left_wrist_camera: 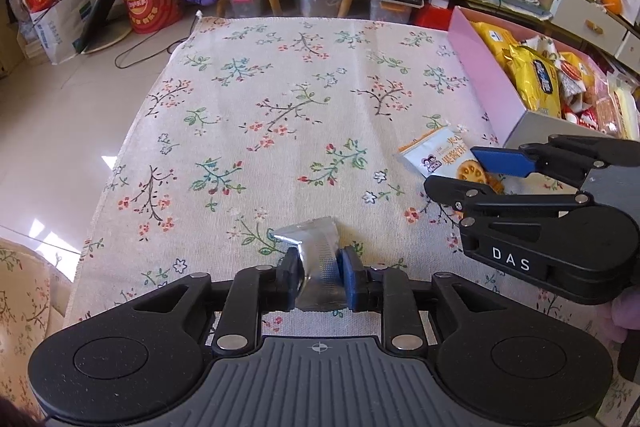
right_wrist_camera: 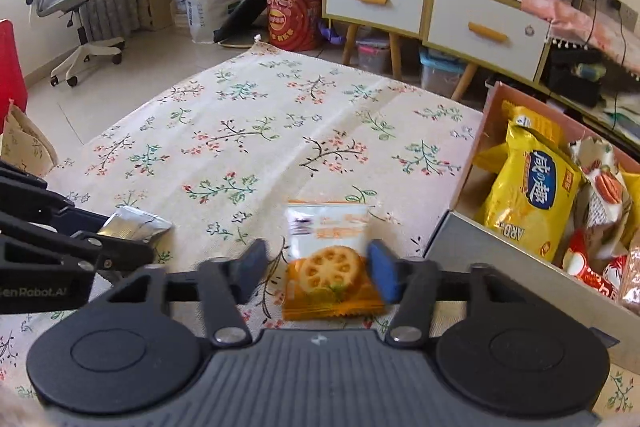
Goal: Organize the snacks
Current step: 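Grasp the orange jam biscuit packet with the right tool while the left tool holds the foil packet, then carry both packets into the pink box and open both tools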
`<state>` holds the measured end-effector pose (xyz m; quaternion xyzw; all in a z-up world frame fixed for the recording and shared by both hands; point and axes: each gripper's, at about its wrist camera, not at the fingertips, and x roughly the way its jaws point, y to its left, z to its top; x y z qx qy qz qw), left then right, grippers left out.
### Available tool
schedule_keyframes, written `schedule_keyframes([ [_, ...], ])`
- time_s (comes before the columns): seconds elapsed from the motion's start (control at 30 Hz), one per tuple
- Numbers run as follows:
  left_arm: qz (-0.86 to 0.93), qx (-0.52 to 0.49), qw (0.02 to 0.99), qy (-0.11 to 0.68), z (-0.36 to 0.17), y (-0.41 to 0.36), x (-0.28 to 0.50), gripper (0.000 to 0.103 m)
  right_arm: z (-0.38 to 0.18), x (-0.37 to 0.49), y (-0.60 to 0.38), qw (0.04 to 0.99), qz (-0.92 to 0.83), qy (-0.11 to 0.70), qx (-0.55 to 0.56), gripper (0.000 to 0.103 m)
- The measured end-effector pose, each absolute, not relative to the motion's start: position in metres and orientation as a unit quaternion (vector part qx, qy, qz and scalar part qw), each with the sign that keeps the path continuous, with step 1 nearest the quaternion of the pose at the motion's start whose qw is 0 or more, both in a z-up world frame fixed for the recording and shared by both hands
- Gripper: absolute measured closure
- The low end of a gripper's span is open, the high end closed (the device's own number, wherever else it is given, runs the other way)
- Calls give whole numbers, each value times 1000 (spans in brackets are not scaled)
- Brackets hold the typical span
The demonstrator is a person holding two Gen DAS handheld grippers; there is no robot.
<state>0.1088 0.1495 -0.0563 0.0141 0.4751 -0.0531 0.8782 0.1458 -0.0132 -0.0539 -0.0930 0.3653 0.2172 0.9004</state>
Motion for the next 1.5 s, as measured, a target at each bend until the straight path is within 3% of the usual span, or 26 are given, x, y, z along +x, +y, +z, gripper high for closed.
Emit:
schedule_keyframes([
  [0.17,-64,26,877,476,-56,146,107,75,-52,142,-17,898,218,371,-95,67],
  [0.4,-60,-12,873,483,-54,154,110,86,-46,136,-25,890,213,391,-93,67],
  [0.73,-63,-18,877,477,-45,140,110,87,-31,124,-52,891,203,399,-79,67],
  [1.5,-119,-64,900,415,1,40,122,87,-2,116,-153,924,130,359,-8,67],
])
